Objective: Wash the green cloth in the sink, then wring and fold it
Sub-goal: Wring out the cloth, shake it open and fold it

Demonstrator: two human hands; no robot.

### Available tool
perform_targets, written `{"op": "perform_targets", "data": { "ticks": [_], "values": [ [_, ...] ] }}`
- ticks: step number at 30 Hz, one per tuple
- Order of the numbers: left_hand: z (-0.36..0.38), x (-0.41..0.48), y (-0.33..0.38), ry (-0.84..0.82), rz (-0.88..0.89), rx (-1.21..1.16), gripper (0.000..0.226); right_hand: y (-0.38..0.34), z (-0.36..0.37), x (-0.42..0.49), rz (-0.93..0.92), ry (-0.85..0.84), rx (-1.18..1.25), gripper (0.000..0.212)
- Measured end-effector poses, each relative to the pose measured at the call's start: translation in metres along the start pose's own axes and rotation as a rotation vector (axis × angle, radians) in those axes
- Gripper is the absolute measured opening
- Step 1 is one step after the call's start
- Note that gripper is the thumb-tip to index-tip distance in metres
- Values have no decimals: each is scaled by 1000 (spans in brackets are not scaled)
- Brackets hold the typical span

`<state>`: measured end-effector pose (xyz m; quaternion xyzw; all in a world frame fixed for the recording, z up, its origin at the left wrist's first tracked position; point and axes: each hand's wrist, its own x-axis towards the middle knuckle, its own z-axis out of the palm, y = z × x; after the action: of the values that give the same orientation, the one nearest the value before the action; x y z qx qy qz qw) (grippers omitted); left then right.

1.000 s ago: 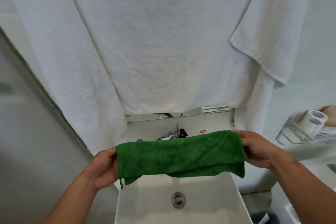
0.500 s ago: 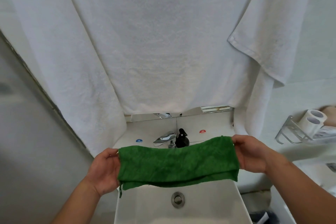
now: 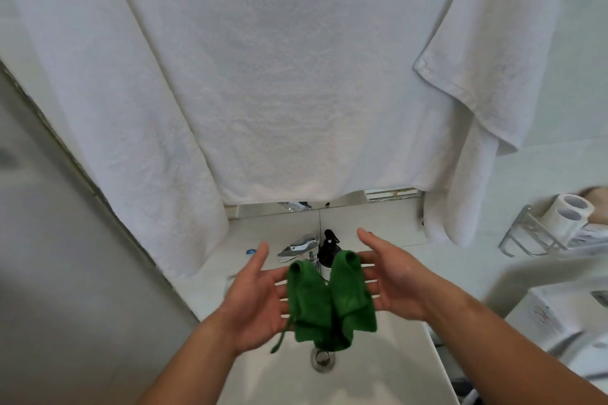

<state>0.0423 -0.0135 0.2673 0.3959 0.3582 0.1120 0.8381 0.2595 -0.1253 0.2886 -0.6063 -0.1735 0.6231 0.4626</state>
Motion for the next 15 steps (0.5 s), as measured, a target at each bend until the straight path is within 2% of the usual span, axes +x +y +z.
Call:
{"op": "perform_targets", "data": {
  "ticks": [3, 6, 11, 15],
  "values": [
    [26, 7, -12, 51, -8, 92, 82, 8, 30, -5, -32, -6, -11, 71],
    [31, 11, -17, 92, 15, 85, 75, 15, 42, -8, -56, -30, 37, 78],
    [38, 12, -24, 117, 63, 171, 48, 26, 52, -14, -93, -126, 90, 90],
    [40, 17, -27, 142, 59, 87, 38, 32, 49, -18, -116, -157, 205, 88]
  ]
}}
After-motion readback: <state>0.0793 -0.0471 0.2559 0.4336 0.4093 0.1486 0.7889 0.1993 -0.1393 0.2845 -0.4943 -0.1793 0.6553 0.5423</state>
